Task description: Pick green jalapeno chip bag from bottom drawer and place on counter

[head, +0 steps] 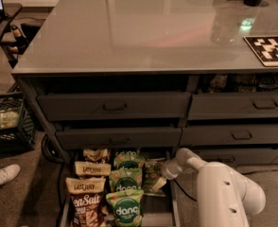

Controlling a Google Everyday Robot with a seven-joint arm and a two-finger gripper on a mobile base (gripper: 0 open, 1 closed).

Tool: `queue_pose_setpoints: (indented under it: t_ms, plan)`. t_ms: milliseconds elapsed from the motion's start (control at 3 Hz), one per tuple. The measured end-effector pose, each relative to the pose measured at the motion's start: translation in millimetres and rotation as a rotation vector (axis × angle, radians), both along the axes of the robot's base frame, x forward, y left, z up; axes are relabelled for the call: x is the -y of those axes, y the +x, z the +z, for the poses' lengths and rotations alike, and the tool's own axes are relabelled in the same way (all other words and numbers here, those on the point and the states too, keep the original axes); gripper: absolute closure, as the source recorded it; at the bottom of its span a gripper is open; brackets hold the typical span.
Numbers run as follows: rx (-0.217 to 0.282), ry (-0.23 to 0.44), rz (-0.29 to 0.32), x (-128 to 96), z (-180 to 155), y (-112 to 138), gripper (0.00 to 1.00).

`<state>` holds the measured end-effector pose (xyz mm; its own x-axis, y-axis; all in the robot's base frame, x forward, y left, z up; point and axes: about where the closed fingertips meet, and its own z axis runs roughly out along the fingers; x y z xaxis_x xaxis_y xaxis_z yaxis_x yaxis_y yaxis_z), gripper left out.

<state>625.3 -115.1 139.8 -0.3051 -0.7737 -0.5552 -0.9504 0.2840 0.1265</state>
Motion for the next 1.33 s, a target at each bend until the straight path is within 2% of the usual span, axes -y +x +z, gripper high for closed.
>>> queue_pose_setpoints:
  t_ms: [1000,1333]
  plan:
    - [0.000,0.000,0.000,-1.9,1.9,-0.1,0.87]
    - [0.000,0.000,0.000,-2.0,1.9,-0.1,1.00]
